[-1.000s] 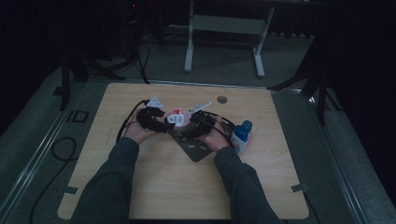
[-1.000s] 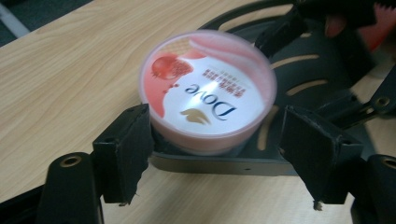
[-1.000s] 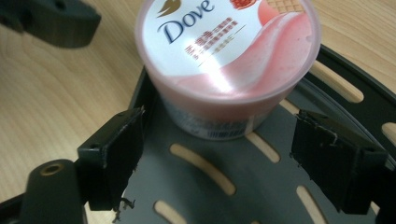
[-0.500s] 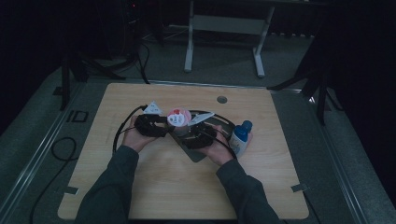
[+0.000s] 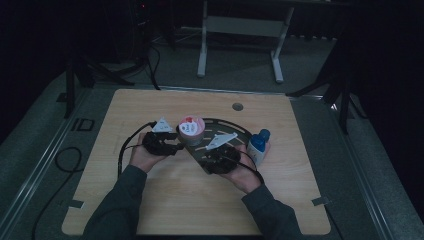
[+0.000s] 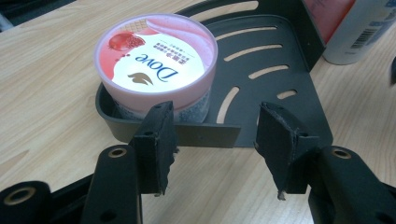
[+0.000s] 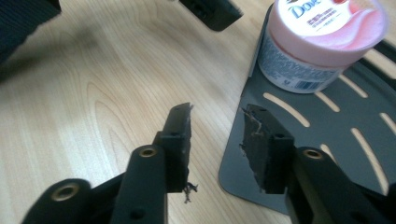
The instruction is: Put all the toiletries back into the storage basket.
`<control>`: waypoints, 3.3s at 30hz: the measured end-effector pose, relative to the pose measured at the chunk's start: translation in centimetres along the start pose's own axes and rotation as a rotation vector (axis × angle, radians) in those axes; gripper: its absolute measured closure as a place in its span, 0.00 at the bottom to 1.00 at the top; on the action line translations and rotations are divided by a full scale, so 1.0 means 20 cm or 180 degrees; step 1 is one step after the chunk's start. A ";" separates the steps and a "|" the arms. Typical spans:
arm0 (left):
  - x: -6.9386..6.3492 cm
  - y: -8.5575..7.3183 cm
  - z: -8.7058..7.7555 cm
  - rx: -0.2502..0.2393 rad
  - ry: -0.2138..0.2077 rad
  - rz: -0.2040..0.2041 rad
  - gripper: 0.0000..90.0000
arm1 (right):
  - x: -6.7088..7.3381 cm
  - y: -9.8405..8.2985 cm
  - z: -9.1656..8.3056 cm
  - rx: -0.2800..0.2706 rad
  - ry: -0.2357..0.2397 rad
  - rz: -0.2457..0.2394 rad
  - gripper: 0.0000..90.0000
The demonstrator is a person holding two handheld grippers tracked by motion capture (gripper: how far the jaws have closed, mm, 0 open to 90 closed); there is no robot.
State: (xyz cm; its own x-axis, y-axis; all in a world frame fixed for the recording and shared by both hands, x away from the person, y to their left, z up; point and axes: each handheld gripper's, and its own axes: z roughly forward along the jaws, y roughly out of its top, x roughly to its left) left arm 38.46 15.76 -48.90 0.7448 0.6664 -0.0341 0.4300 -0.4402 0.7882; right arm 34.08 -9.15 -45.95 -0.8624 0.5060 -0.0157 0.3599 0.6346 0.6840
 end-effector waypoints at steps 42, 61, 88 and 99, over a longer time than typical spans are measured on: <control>-0.07 -0.15 0.05 0.0126 -0.0051 -0.0014 0.47 | -0.42 -0.09 -0.51 0.0166 -0.0735 -0.0068 0.33; -0.07 -0.16 0.05 0.0113 -0.0068 -0.0011 0.47 | -0.46 -0.12 -0.44 0.0503 -0.0558 -0.0115 0.52; -0.07 -0.16 0.06 0.0120 -0.0096 -0.0003 0.47 | -0.41 -0.14 -0.43 0.0595 -0.0160 -0.0085 0.61; -0.07 -0.16 0.06 0.0125 -0.0113 0.0002 0.47 | -0.45 -0.09 -0.41 0.0822 -0.0097 0.0026 0.60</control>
State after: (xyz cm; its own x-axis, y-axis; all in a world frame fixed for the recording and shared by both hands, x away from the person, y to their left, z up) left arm 36.61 15.51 -52.01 0.7624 0.6447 -0.0559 0.4487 -0.4644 0.7635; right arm 38.28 -19.61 -41.13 -0.8493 0.5266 -0.0357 0.4492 0.7566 0.4752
